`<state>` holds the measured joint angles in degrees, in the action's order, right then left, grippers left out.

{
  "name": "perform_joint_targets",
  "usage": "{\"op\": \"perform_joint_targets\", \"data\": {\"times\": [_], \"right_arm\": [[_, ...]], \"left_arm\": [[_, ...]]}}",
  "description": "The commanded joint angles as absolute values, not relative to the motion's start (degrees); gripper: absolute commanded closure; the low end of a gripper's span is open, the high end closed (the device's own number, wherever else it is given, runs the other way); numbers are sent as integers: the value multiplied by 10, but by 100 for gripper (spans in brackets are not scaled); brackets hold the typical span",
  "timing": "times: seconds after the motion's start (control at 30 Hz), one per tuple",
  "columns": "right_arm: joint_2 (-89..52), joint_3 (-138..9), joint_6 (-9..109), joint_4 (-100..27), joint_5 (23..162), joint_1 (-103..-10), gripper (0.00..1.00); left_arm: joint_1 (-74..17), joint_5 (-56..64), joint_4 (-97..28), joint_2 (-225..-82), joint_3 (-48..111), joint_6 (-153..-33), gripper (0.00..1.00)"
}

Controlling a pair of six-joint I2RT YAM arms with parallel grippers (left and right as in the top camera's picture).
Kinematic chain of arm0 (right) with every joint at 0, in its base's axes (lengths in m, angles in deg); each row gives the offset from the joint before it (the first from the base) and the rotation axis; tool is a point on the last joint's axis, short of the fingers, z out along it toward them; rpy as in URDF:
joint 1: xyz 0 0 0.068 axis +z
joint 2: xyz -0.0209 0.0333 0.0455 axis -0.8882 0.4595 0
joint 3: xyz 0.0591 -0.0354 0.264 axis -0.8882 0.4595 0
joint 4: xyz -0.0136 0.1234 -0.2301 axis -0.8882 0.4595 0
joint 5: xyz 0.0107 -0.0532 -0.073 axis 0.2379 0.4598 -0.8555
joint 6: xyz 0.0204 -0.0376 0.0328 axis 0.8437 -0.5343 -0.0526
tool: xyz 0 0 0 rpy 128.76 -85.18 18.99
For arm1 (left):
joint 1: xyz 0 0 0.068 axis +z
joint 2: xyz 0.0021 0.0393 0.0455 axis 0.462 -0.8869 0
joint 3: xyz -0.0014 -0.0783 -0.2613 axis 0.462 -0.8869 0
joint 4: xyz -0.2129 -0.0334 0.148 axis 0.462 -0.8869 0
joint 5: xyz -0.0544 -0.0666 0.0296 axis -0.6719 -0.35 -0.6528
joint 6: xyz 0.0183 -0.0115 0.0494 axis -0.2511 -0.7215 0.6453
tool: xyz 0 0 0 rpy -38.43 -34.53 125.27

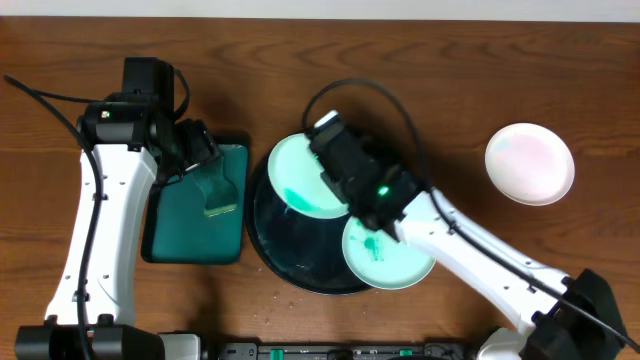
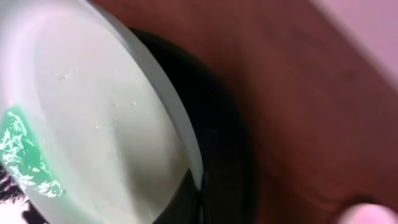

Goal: Clean dirty plates on tray and stack at the side
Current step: 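Lift the scrubbed plate with the right gripper and carry it rightward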

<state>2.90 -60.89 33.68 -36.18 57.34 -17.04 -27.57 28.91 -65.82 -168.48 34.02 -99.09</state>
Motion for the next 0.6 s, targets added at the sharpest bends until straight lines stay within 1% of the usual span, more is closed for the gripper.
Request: {"op": "perform_joint_targets", "data": {"times": [0.0, 0.07, 0.23, 0.43, 0.57], "right_arm": [[23, -609, 291, -365, 368, -135, 99], [23, -609, 264, -367, 279, -114, 99], [23, -609, 217, -373, 164, -83, 99], [23, -609, 155, -392, 71, -57, 99], [23, -609, 141, -397, 37, -44, 99]], "left_arm": [[-275, 293, -660, -1683, 342, -996, 20], [-275, 293, -660, -1683, 342, -996, 19], [-275, 293, -660, -1683, 342, -996, 20], [-275, 293, -659, -1683, 342, -996, 20], [-275, 293, -660, -1683, 342, -996, 20]]}}
